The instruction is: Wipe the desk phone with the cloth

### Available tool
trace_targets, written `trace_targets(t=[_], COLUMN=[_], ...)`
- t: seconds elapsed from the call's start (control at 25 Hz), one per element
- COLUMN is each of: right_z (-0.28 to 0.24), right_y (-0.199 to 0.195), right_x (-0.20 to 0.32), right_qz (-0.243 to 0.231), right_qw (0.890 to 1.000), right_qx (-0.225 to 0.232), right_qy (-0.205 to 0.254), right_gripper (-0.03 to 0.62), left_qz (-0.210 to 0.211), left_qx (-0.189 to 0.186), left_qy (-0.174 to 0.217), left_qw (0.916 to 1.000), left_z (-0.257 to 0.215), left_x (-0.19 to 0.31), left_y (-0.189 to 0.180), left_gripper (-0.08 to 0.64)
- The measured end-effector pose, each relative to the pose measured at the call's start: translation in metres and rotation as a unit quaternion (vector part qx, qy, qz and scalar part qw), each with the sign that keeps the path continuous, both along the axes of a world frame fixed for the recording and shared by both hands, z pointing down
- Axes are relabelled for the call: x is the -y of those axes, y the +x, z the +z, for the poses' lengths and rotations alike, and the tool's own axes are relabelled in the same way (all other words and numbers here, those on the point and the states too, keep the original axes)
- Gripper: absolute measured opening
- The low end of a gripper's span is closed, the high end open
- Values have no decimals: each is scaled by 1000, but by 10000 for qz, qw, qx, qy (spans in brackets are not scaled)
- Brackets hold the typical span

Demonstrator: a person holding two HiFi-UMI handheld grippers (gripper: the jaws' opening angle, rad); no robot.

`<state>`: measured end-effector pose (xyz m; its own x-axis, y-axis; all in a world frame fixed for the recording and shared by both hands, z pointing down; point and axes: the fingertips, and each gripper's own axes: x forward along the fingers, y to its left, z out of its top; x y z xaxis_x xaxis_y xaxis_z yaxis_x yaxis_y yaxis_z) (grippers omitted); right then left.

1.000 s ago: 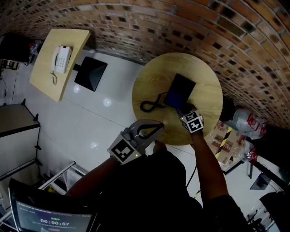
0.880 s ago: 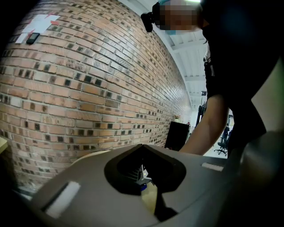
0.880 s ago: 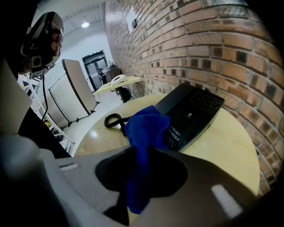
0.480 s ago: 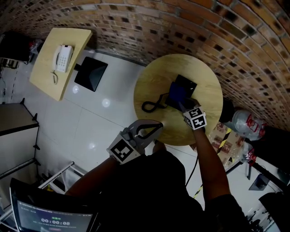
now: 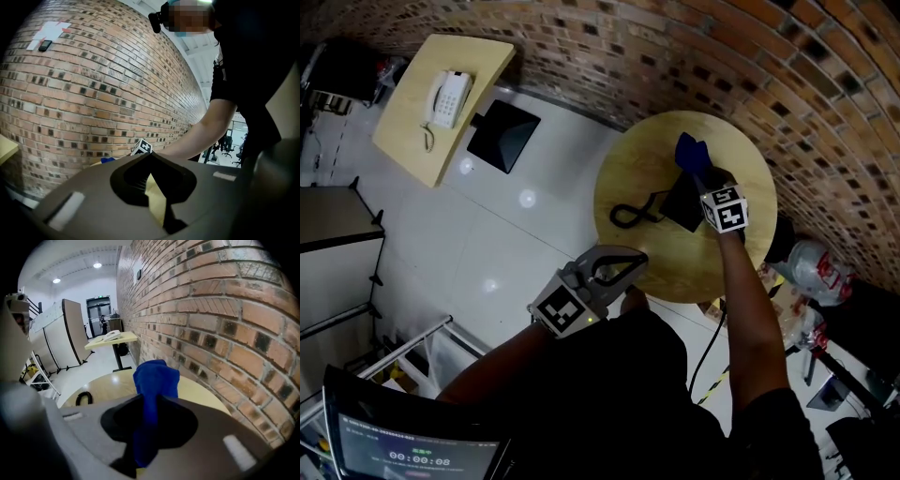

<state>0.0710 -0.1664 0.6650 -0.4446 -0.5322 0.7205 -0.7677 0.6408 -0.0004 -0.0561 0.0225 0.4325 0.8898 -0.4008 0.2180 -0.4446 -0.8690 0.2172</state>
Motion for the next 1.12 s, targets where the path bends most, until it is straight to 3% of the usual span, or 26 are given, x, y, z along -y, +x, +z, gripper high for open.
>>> trace_targets(t=[0.76,0.92,1.12], right_z=[59,50,30], right_y=[-70,-66,-27], right_x=[-145,-147,-145], right_qz=[-776,-562,-59], right_qw=[9921,9942,9980], right_qx=[25,214,352], right_qy=[-988,-888,-530], right_gripper=[80,80,80], left_qz=[212,327,518], left_qx=[-12,-29,-17], left_qy=[-48,-49,30], left_qw=[9998,9994,9986], left_z=[0,1,-1], left_x=[-5,-8,-12], left_y=[3,8,22], left_gripper=[6,6,6])
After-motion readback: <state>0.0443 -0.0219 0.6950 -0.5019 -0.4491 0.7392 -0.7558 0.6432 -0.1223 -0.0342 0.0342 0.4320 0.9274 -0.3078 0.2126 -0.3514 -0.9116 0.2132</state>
